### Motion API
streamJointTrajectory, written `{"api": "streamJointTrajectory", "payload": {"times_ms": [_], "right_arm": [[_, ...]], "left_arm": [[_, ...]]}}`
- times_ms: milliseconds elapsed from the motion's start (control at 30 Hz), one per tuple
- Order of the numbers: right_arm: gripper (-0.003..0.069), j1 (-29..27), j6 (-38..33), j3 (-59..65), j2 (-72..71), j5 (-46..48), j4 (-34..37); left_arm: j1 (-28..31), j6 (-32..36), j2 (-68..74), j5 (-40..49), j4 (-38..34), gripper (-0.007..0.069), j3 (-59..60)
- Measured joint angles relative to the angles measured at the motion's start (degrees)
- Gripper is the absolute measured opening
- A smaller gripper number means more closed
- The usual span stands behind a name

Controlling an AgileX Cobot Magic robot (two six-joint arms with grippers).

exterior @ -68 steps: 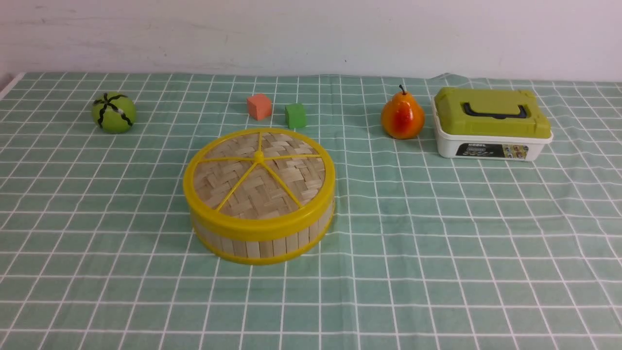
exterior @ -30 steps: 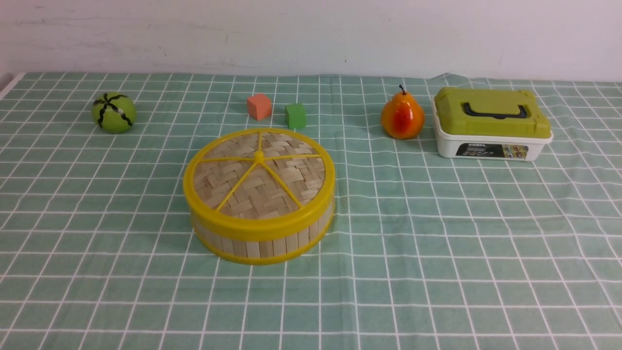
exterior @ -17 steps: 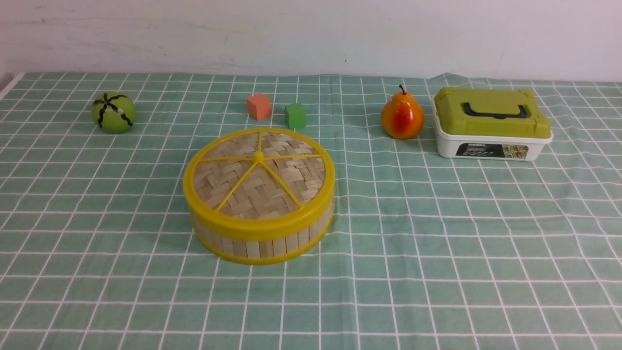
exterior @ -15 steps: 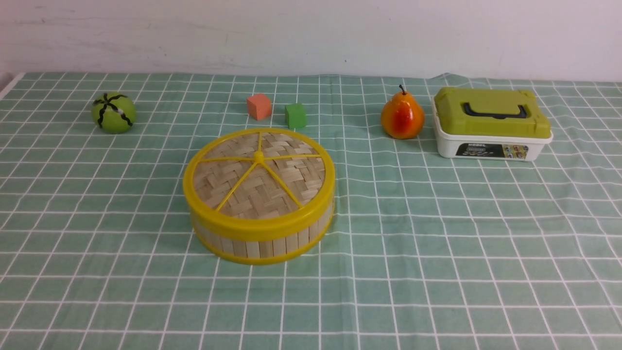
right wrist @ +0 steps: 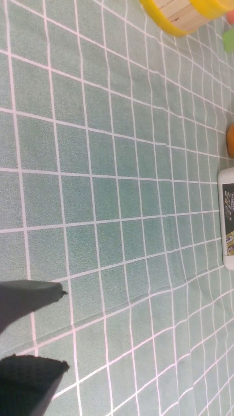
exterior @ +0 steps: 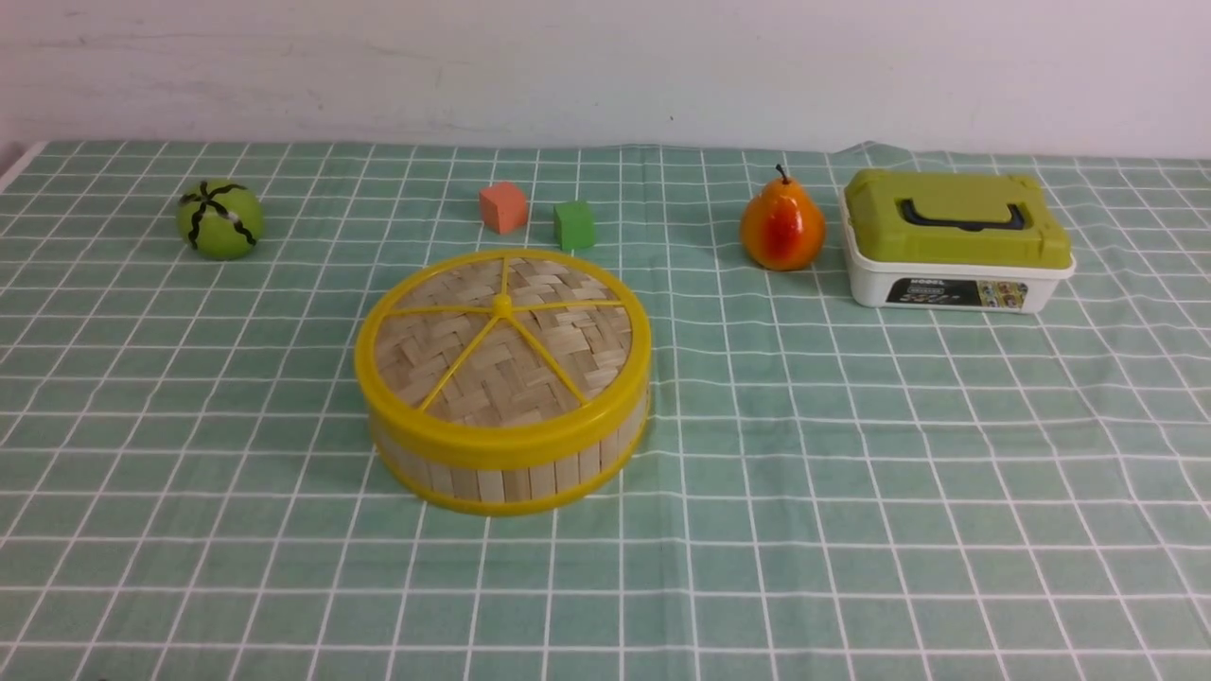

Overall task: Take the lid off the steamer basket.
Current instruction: Use the left arm to lift the lid of the steamer

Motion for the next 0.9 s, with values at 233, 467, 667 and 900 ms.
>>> {"api": "streamJointTrajectory", "payload": {"times_ms": [233, 467, 667, 900], "right_arm": [[0.0241, 0.0, 0.0, 0.0, 0.0, 0.0, 0.0], [0.0241, 0.0, 0.0, 0.0, 0.0, 0.0, 0.0], [0.0241, 0.0, 0.0, 0.0, 0.0, 0.0, 0.0], [0.0241, 0.0, 0.0, 0.0, 0.0, 0.0, 0.0]], "left_arm": [[0.0, 16.2, 4.8, 1.3, -0.2, -0.0013, -13.4], [0.0, 33.5, 33.2, 26.7, 6.1, -0.0013, -35.1], [0.0, 36.6, 58.1, 39.3, 17.9, -0.0013, -53.0], [-0.5, 36.4, 79.1, 48.5, 22.4, -0.0013, -73.6]]}}
